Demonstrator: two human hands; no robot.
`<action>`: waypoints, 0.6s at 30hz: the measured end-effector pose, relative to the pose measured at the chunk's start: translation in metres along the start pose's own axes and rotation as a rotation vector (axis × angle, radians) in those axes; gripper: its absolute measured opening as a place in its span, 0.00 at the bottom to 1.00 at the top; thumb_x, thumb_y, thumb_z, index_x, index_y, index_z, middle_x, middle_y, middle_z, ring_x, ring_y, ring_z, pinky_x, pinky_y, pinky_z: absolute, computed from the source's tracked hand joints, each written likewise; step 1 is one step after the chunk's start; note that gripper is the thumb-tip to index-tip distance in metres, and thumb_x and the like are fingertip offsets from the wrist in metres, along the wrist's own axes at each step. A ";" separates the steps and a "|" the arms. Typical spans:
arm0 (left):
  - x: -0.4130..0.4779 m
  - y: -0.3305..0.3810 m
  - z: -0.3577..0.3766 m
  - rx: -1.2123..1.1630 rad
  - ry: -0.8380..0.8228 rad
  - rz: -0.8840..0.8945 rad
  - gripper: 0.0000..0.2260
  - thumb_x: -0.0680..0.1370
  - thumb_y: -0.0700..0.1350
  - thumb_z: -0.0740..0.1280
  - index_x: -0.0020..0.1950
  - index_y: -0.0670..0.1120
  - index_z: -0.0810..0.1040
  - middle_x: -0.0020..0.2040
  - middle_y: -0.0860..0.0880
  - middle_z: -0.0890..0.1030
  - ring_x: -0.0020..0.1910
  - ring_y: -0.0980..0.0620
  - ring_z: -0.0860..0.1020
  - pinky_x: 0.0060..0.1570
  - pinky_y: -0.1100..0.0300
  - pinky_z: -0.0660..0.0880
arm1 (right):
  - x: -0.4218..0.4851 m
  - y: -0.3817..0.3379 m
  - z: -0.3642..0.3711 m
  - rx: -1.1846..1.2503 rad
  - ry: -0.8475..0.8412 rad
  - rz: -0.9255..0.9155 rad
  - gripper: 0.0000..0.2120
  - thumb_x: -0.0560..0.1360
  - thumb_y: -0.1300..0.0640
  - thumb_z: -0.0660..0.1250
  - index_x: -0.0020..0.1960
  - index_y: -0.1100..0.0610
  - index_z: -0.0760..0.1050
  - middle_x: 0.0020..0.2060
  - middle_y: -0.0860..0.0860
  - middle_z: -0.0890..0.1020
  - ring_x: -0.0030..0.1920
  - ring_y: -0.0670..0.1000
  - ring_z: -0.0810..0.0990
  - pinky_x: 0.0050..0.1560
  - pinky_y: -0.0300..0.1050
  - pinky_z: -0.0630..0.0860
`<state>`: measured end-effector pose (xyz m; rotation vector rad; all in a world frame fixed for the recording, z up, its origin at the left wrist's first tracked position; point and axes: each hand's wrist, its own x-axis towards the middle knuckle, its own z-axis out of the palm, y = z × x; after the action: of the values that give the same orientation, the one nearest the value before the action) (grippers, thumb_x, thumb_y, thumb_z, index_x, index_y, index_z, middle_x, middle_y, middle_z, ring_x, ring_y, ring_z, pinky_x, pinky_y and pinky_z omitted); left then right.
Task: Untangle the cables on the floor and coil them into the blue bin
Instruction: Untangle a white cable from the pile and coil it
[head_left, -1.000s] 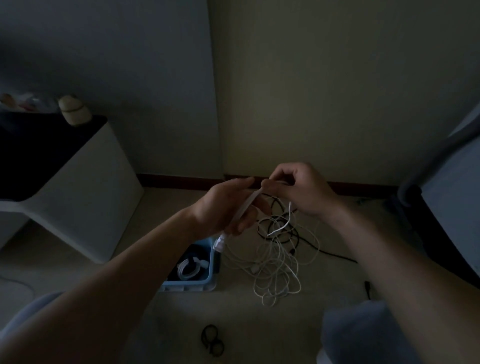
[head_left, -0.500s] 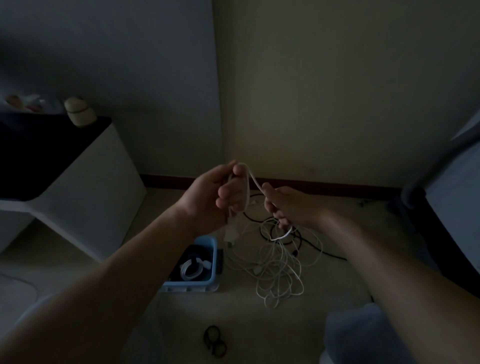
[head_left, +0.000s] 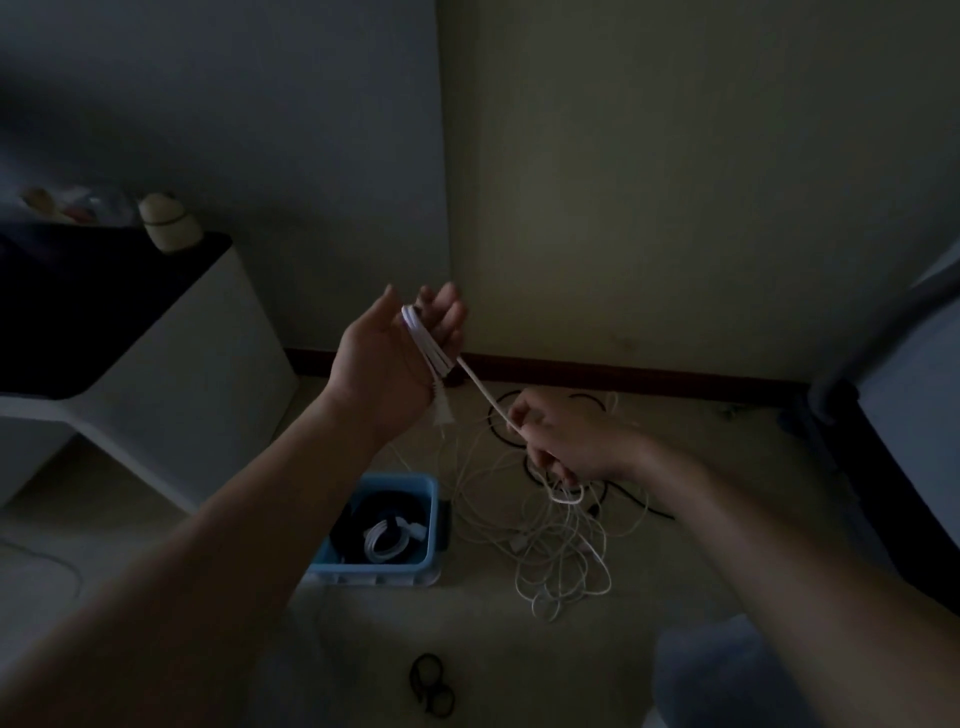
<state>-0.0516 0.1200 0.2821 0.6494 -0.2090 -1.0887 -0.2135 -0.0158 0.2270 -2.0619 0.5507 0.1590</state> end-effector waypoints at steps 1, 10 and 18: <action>0.000 0.000 0.000 0.011 0.002 0.007 0.15 0.84 0.54 0.53 0.56 0.45 0.73 0.49 0.48 0.84 0.48 0.51 0.84 0.50 0.57 0.78 | -0.001 -0.002 0.002 -0.043 0.003 -0.035 0.09 0.83 0.55 0.56 0.50 0.44 0.72 0.32 0.47 0.78 0.26 0.44 0.73 0.31 0.43 0.71; 0.009 -0.009 -0.005 0.245 0.077 -0.007 0.23 0.83 0.58 0.51 0.63 0.40 0.68 0.57 0.36 0.83 0.57 0.38 0.82 0.68 0.43 0.68 | -0.006 -0.022 0.010 -0.120 0.051 -0.257 0.13 0.82 0.54 0.62 0.50 0.36 0.79 0.40 0.49 0.83 0.36 0.49 0.81 0.42 0.55 0.78; 0.000 -0.045 0.010 0.619 -0.029 -0.236 0.27 0.82 0.58 0.50 0.56 0.34 0.73 0.41 0.40 0.81 0.33 0.49 0.81 0.31 0.61 0.76 | -0.013 -0.026 -0.008 0.066 0.138 -0.311 0.07 0.76 0.56 0.69 0.49 0.51 0.85 0.45 0.54 0.86 0.49 0.58 0.84 0.50 0.56 0.80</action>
<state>-0.0899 0.1025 0.2643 1.2352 -0.5154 -1.2664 -0.2147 -0.0065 0.2559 -2.0744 0.3065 -0.1832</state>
